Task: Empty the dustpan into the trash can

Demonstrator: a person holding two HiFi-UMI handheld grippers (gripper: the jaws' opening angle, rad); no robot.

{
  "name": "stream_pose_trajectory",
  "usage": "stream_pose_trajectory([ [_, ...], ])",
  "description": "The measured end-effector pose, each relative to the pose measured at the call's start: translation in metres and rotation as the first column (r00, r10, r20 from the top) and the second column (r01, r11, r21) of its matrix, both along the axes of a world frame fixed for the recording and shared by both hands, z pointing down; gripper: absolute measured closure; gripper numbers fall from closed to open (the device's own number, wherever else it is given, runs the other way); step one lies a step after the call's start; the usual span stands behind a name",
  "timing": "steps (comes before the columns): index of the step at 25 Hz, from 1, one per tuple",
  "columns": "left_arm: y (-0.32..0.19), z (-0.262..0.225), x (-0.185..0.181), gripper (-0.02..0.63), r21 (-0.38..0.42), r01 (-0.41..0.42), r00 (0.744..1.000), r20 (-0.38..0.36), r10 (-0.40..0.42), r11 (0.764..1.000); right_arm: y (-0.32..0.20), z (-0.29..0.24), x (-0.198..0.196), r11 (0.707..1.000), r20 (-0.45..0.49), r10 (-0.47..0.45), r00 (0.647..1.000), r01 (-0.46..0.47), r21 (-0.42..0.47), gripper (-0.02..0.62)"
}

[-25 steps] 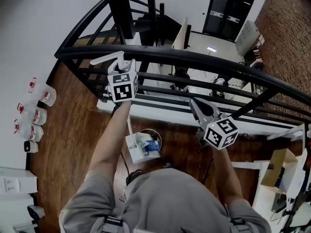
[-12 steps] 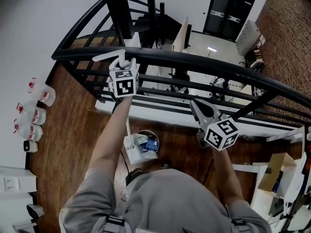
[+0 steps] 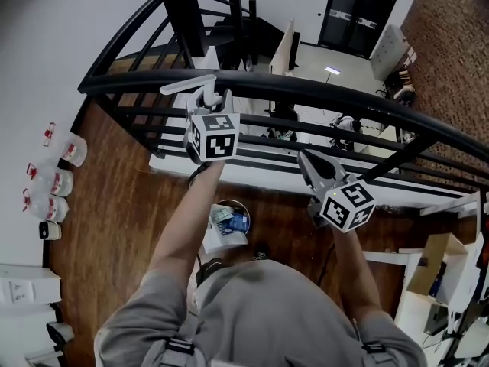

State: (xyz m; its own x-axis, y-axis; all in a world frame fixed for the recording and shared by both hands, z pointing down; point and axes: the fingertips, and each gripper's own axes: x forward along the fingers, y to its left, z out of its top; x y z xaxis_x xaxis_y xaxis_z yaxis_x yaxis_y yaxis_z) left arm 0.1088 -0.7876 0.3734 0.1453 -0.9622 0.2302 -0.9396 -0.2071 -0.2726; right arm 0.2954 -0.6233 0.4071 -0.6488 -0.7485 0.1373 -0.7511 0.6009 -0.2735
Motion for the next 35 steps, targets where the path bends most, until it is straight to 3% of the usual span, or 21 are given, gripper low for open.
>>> stream_pose_trajectory([
  [6,0.010,-0.004,0.023,0.416,0.021,-0.050,0.999,0.019,0.050,0.999,0.004,0.005,0.009,1.000,0.008,0.025,1.000,-0.024,-0.012,0.597],
  [22,0.046,-0.016,-0.019,0.414,0.037,-0.001,1.000,0.013,0.001,0.999,0.018,0.007,-0.023,0.999,0.037,-0.042,0.998,0.043,-0.028,0.597],
  [27,0.067,-0.023,-0.028,0.413,0.046,-0.021,1.000,-0.009,0.022,0.999,0.033,0.020,-0.059,0.995,0.010,-0.091,0.996,0.091,-0.049,0.597],
  [35,0.116,-0.025,-0.061,0.411,0.035,-0.038,0.997,-0.064,0.040,0.999,0.051,0.047,-0.154,0.961,-0.092,-0.270,0.959,0.262,-0.089,0.597],
])
